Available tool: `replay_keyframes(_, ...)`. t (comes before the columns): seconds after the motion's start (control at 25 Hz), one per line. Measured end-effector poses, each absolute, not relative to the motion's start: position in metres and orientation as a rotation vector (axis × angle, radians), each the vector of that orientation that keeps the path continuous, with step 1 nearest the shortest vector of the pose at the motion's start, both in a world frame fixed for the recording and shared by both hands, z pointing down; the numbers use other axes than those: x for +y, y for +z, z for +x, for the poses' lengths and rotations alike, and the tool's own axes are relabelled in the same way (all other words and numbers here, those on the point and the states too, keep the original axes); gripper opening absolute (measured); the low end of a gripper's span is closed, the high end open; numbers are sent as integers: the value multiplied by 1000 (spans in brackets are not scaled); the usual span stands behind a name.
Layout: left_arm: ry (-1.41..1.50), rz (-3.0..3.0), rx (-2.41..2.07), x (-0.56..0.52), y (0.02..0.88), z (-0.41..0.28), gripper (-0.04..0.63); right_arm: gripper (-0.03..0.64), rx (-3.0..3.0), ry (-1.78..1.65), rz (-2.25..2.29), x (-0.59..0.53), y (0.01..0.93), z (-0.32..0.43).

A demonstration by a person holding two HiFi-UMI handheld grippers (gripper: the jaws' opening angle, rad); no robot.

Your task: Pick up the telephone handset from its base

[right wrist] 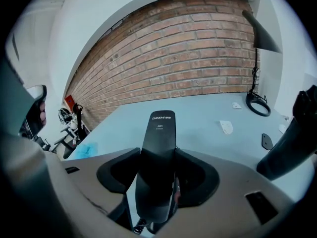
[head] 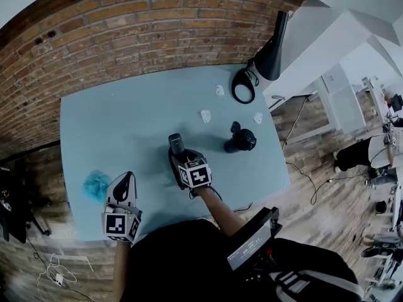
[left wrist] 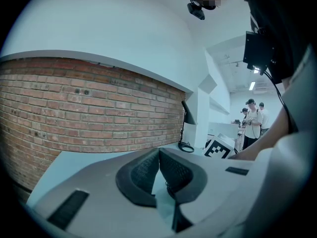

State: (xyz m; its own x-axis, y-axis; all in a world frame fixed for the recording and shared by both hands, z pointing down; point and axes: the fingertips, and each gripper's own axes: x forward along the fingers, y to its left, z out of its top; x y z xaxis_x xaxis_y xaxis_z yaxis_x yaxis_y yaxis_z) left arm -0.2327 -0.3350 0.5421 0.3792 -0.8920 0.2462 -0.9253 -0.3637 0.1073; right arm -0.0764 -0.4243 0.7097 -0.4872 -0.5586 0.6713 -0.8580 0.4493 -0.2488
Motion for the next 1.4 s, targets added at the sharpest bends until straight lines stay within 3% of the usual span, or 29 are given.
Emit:
replay_keyframes(0.72, 256, 2377, -1614, -326, 548, -233, 23, 232, -2413, 888, 1239, -447, 640, -90)
replay_keyframes(1.4, 207, 2431, -1572, -337, 544, -207, 38, 230, -2649, 745, 1207, -451, 544, -101)
